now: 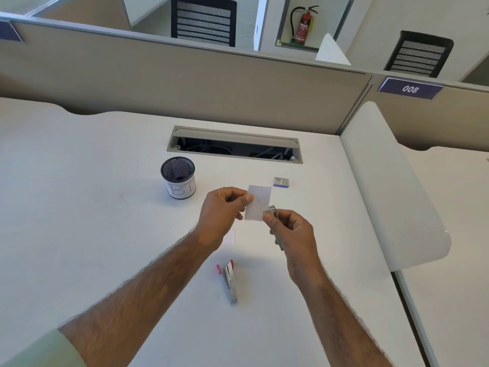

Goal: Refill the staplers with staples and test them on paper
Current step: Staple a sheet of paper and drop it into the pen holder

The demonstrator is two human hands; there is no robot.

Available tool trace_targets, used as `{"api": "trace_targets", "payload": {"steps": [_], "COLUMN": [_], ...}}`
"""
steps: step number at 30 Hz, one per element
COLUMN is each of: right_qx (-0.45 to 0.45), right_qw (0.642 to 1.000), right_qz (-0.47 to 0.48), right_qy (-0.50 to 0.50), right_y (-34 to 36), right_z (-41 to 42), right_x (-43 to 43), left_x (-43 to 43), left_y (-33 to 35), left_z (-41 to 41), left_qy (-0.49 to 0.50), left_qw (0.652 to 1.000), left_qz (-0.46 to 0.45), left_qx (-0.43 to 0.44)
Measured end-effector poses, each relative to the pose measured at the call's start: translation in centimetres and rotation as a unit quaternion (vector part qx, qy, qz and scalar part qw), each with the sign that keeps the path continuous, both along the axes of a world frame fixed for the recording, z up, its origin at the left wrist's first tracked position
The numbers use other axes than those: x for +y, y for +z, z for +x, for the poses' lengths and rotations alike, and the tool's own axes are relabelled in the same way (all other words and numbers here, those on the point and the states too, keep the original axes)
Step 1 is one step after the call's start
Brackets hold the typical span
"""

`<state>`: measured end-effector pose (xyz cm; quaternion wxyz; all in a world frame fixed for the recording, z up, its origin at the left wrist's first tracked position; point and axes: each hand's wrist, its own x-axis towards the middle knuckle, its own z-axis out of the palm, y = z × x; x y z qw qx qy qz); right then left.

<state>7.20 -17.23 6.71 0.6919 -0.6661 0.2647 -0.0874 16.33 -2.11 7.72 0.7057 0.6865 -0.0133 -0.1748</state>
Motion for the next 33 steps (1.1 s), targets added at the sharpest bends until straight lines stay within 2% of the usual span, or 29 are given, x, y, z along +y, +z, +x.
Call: {"api": "trace_targets", "payload": {"steps": [2,5,7,12,17,24,33], "right_qx": [0.038,0.111,0.143,0.215,0.219,0.222,0.258], "right_qw": [0.998,0.977,0.963,0.941,0.921,0.912,0.901], "right_qz": [-0.029,-0.168,-0.224,-0.26,-0.323,-0.346,-0.346], "right_qy": [-0.039,-0.068,-0.057,-0.028,-0.007,0.013,0.042], "right_y": [-1.6,-4.7,-6.5,-9.0,-9.3,-8.6,-8.3], "right_z": [-0.8,-2.5,-3.7,-5.6,-6.3,-5.8,-4.7], "right_x": [0.5,1.4,2.0,2.9,3.6,3.8,3.4], "left_x": [0.1,0.0,0.0,-0.4,-0.7,-1.1,-0.6], "left_y": [-0.1,-0.2,-0.3,0.3,3.5,11.5,17.1], "left_z": [0.1,0.1,0.1,-0.1,0.1,0.8,2.1], "left_qy": [0.011,0.019,0.019,0.04,0.062,0.061,0.041], "left_qw": [1.0,0.998,0.997,0.989,0.973,0.959,0.946], "left_qz": [-0.013,-0.037,-0.051,-0.108,-0.184,-0.263,-0.317], "left_qx": [0.016,0.038,0.051,0.094,0.127,0.083,0.042]}}
